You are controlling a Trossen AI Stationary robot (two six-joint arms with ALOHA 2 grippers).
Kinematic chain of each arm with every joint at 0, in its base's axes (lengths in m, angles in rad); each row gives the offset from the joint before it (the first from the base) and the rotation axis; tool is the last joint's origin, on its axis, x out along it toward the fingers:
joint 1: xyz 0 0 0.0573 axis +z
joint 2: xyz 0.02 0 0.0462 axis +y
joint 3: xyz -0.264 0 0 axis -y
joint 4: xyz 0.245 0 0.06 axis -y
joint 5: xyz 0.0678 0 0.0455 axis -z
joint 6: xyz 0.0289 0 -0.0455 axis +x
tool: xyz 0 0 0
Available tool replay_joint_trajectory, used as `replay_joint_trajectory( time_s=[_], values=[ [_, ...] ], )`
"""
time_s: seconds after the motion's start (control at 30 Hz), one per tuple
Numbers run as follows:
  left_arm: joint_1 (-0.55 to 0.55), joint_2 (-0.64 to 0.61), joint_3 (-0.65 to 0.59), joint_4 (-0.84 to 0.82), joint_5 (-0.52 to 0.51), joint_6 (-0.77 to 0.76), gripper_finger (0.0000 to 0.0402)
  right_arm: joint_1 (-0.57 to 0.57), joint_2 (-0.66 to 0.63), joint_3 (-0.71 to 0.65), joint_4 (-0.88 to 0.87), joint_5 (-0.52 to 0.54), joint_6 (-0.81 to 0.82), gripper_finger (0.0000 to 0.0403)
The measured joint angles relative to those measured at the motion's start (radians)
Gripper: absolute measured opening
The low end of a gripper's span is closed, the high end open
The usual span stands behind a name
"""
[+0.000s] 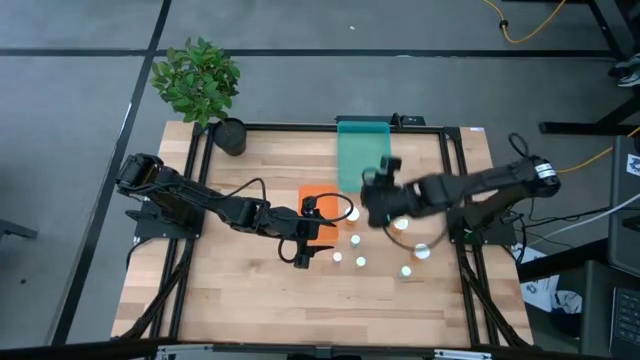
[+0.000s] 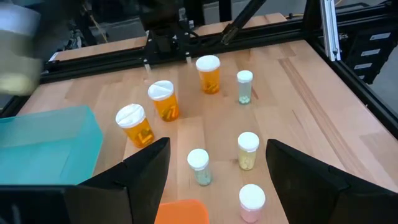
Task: Pick and place medicine bottles into bin by pill shape (circle, oval)
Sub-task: Put the right yellow tablet bottle into the green bin
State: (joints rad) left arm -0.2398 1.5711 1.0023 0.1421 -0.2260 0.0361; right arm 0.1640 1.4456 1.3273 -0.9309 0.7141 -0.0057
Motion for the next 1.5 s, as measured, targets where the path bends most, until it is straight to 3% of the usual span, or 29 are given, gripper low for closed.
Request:
replay_joint_trajectory(
  time_s=[0.17, 0.33, 0.53, 0.77, 1.03, 1.5],
  values=[
    [-0.002, 0.0, 0.0, 0.0, 0.002, -0.005, 0.0257, -0.275, 0.0, 0.022, 0.02, -0.064, -0.053, 0.0107],
    [-0.001, 0.0, 0.0, 0.0, 0.005, -0.005, 0.0257, -0.606, 0.018, -0.034, 0.195, -0.498, -0.102, 0.0109],
    [-0.001, 0.0, 0.0, -0.001, 0.006, 0.0, 0.0257, -0.825, 0.112, -0.141, 0.362, -0.719, -0.099, 0.0107],
    [0.018, 0.0, 0.0, -0.001, 0.006, 0.0, 0.0257, -0.86, 0.266, -0.106, 0.369, -0.744, -0.139, 0.0108],
    [0.019, 0.0, 0.0, -0.001, 0.006, -0.001, 0.0257, -0.859, 0.323, -0.095, 0.371, -0.842, -0.157, 0.0108],
    [0.019, 0.0, 0.0, -0.001, 0.006, 0.0, 0.0257, -0.861, 0.408, -0.094, 0.383, -0.787, -0.161, 0.0108]
  ],
)
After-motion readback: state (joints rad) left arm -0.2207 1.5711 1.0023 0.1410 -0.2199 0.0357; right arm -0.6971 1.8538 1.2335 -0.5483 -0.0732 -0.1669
